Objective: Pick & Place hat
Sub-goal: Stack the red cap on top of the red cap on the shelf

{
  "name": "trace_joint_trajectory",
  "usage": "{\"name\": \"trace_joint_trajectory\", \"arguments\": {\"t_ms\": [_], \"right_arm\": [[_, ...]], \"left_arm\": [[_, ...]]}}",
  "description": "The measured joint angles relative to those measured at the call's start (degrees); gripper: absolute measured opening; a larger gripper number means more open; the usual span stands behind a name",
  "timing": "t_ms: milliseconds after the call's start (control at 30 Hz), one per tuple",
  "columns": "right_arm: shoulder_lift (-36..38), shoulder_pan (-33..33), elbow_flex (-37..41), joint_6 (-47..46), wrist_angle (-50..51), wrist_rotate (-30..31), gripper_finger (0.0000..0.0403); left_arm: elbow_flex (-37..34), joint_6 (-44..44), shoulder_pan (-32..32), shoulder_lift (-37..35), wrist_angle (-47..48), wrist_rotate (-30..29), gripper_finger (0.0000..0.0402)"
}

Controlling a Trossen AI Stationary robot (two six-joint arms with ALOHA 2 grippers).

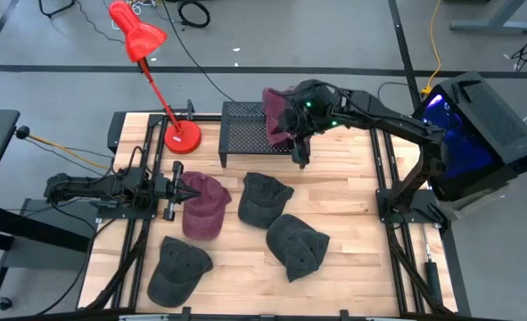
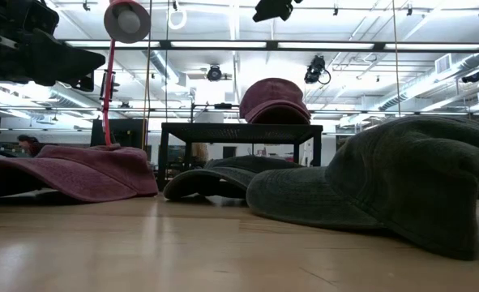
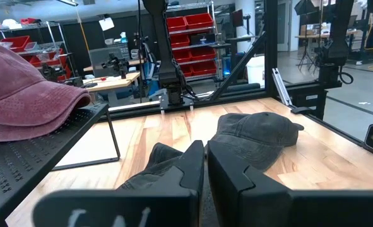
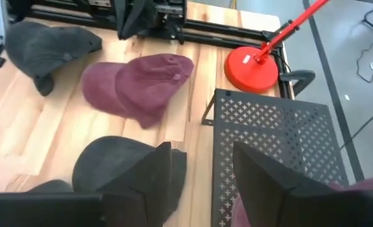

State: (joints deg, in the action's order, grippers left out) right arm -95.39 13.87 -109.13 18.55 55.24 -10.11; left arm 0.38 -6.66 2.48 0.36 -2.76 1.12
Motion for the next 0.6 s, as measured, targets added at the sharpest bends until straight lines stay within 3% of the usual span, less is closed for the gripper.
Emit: {"name": "trace_joint_trajectory", "arguments": {"t_ms": [233,600], "right_arm": [[8.69,-3.02,16.59,-4.59,-11.19,0.64,0.0162],[18.97,-7.65,37.26,-12.82,-15.96,0.63,0.0162]], "left_arm": [[0.02,0.0,0.0,-0.02,0.01,-0.02,0.0028],[0.01,0.0,0.0,-0.02,0.01,-0.02,0.0028]]}}
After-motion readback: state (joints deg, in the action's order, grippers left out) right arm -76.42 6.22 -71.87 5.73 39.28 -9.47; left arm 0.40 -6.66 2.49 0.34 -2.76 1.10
